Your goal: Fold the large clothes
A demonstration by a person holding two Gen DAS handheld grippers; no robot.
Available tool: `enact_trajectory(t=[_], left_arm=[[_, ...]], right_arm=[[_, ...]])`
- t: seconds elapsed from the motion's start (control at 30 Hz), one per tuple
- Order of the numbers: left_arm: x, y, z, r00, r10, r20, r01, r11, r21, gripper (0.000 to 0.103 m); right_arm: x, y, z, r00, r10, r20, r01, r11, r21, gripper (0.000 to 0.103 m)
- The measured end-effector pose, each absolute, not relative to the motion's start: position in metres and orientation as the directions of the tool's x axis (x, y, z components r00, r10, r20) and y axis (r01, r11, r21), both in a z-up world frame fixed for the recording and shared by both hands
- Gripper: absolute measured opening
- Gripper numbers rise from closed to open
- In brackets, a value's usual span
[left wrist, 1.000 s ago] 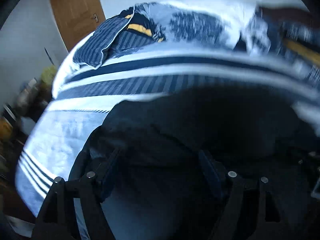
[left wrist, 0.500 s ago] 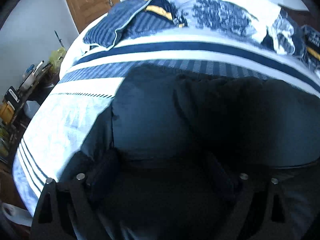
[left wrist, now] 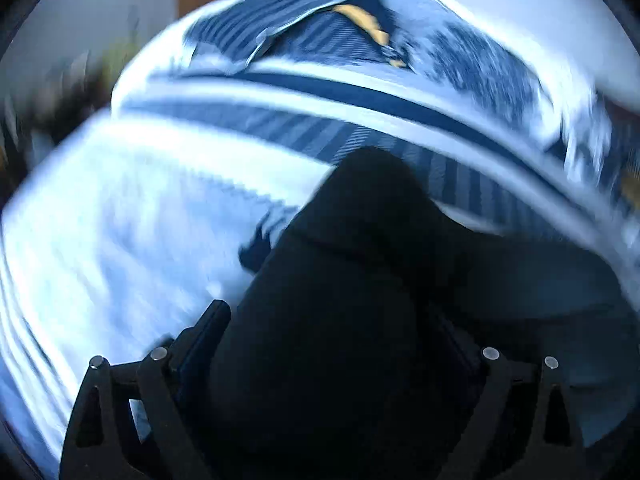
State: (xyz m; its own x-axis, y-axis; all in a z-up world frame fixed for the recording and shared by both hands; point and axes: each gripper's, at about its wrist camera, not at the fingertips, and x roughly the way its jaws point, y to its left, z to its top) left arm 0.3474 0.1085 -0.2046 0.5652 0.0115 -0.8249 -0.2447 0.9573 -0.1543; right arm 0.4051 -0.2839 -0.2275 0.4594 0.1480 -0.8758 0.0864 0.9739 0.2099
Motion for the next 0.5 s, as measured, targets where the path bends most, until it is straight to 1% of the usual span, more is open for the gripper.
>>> enact_trajectory(t=[0.07, 0.13, 0.2, 0.3, 0.5], left_arm=[[0.347, 0.112, -0.210, 0.570, -0.015, -0.822, -0.245, 0.951, -0.187, 0.097], [0.347, 0.104, -0.212, 0.575, 0.011, -0.818, -0.239, 0.958, -0.156, 0.098], [0.347, 0.096, -0.214, 0.577, 0.027, -0.816, -0.231, 0.964, -0.131, 0.099], [0.357, 0.104, -0.218, 0.580, 0.025, -0.814, -0.240, 0.961, -0.141, 0.100], [0.344, 0.100, -0.229, 0.579, 0.054, -0.814, -0.234, 0.967, -0.102, 0.100]], right_arm=[[0.402, -0.295, -0.234, 0.475, 0.133, -0.870, 0.086, 0.977, 0.196, 0.077], [0.406, -0.299, -0.240, 0.482, 0.095, -0.871, 0.082, 0.985, 0.153, 0.077], [0.410, -0.308, -0.247, 0.485, 0.102, -0.869, 0.093, 0.982, 0.167, 0.077], [0.395, -0.330, -0.252, 0.487, 0.103, -0.867, 0.118, 0.976, 0.182, 0.077], [0.364, -0.358, -0.253, 0.473, 0.082, -0.877, 0.111, 0.982, 0.152, 0.077]])
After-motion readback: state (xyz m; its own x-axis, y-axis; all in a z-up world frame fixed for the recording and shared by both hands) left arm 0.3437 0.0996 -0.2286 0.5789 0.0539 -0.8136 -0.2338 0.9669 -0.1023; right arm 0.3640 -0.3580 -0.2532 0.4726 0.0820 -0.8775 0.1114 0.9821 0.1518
